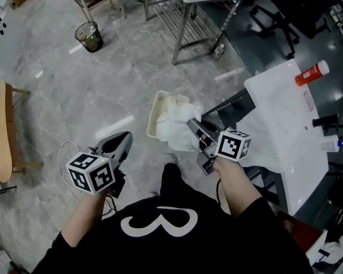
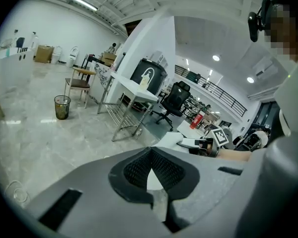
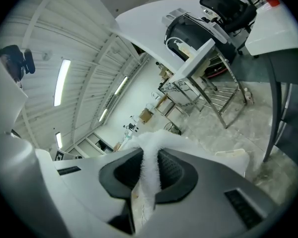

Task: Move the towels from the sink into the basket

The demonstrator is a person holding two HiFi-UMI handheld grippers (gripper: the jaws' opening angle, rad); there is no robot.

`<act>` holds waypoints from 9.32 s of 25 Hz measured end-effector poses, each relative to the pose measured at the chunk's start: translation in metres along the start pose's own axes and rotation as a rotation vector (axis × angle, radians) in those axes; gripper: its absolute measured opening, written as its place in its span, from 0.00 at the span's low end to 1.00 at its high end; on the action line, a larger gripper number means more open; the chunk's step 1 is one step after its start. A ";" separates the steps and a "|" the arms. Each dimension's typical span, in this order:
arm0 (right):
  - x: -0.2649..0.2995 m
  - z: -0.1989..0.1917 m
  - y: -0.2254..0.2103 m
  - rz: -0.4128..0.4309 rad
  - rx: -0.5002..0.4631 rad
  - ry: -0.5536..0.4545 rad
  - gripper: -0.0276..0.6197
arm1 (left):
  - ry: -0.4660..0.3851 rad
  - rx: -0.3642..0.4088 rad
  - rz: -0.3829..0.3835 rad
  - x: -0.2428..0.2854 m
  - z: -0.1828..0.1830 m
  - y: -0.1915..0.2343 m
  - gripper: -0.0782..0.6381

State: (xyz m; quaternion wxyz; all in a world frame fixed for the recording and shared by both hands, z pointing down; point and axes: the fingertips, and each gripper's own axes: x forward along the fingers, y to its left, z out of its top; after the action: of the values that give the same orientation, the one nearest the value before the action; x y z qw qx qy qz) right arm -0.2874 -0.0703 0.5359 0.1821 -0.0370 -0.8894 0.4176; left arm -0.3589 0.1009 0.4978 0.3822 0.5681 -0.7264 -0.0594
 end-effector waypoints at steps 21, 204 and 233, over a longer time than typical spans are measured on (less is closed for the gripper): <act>0.129 -0.025 -0.199 -0.248 0.081 0.196 0.13 | 0.101 -0.079 0.084 0.139 -0.006 0.096 0.12; -0.324 -0.039 0.155 -0.382 -0.132 -0.626 0.08 | 0.250 0.380 -0.638 -0.022 -0.057 -0.266 0.12; -0.126 -0.084 0.166 -0.211 -0.120 -0.300 0.08 | 0.112 0.251 -0.388 -0.088 -0.053 -0.131 0.12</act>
State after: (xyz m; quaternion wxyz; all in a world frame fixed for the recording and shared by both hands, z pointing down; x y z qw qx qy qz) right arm -0.1546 0.0705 0.4226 0.0874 0.1082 -0.9289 0.3431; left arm -0.2177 0.1507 0.4237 0.3296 0.7425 -0.5831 -0.0093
